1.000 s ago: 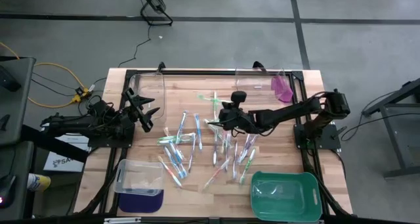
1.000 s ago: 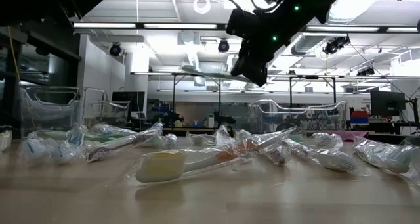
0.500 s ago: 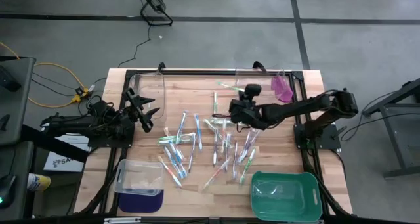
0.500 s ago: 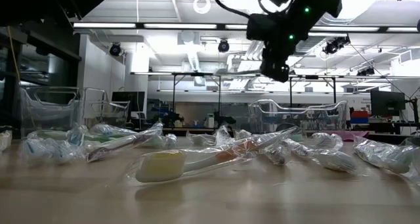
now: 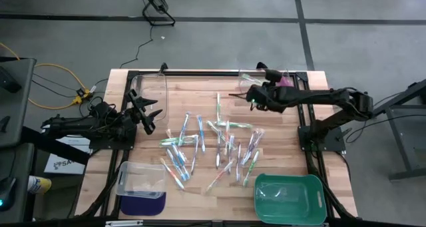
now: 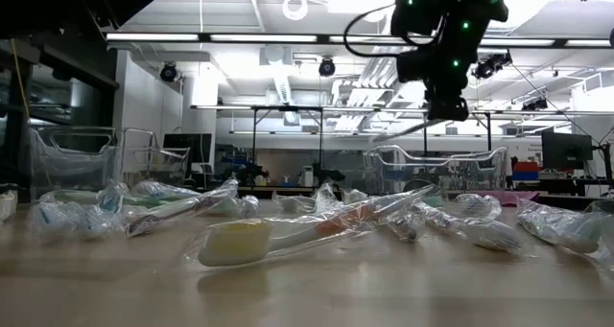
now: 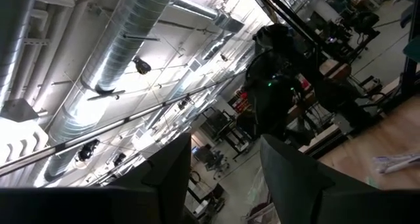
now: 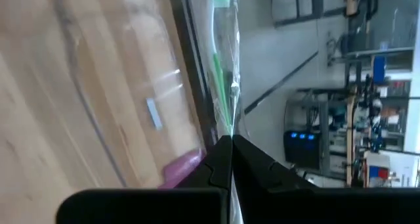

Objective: Pick & Place Toothbrushes
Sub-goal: Put the green toothbrush into the top right transparent bin

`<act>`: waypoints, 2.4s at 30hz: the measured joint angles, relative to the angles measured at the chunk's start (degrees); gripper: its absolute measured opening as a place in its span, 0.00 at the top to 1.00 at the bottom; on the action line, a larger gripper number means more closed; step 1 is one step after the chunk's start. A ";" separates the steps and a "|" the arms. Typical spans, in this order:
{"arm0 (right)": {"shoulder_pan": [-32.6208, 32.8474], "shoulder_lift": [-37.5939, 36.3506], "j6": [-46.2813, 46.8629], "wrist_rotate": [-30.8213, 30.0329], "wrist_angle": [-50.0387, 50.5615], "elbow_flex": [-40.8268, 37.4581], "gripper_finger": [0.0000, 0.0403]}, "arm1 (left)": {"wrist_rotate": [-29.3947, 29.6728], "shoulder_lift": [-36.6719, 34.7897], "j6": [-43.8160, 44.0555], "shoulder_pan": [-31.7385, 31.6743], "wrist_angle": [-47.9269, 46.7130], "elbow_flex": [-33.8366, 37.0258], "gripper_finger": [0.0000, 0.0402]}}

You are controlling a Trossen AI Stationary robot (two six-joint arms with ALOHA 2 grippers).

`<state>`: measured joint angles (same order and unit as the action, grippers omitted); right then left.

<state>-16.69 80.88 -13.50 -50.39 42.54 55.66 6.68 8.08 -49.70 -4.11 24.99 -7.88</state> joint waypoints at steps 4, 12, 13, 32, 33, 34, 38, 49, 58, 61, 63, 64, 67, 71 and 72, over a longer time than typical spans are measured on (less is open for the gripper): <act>-3.84 0.01 -0.65 4.33 2.83 0.00 0.99 | 0.00 0.00 0.51 0.00 -0.16 0.00 0.56; -8.08 0.02 -1.45 5.98 3.46 0.00 0.99 | 0.00 0.00 0.88 -0.01 -0.61 0.00 0.56; -8.27 0.02 -1.43 5.98 3.46 0.00 0.99 | 0.00 0.00 0.90 0.01 -0.61 0.00 0.56; -8.43 0.04 4.34 2.11 0.37 0.00 0.68 | 0.00 0.00 1.54 0.00 -0.86 0.00 0.56; -8.43 0.04 5.32 1.97 0.41 0.00 0.66 | 0.00 0.00 1.54 0.01 -1.01 0.00 0.56; -8.46 -0.01 6.34 2.29 0.42 0.00 0.64 | 0.00 0.00 1.54 0.01 -1.15 0.00 0.56; -8.14 -1.50 10.25 6.07 0.40 0.00 0.59 | 0.00 0.00 1.54 -0.01 -1.22 0.00 0.56; -2.33 -8.79 13.38 28.26 -0.05 0.00 0.60 | -0.01 0.01 2.02 0.00 -1.20 0.00 0.56; 2.25 -6.50 16.90 43.62 -2.62 0.00 0.61 | -0.02 0.01 2.17 0.00 -1.18 0.00 0.56; 3.78 -3.79 16.88 43.93 -3.32 0.00 0.61 | -0.02 0.01 2.29 0.00 -1.20 0.00 0.56; 4.71 -1.43 16.83 43.96 -4.32 0.00 0.61 | -0.02 0.00 2.37 0.01 -1.22 0.00 0.56; 5.09 -0.28 16.70 43.95 -5.11 0.00 0.61 | -0.02 0.00 2.37 0.00 -1.22 0.00 0.56; 6.32 2.77 16.23 43.97 -7.03 0.00 0.61 | -0.02 0.01 2.37 -0.01 -1.28 0.00 0.56; 7.81 6.39 15.21 43.95 -9.87 0.00 0.61 | -0.02 0.00 2.40 0.00 -1.59 0.00 0.56; 8.13 7.20 14.89 43.95 -10.43 0.00 0.61 | -0.02 0.02 2.43 0.01 -1.62 0.00 0.56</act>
<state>-8.56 88.08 1.39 -6.44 32.11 55.66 6.66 8.10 -47.27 -4.10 23.38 -7.88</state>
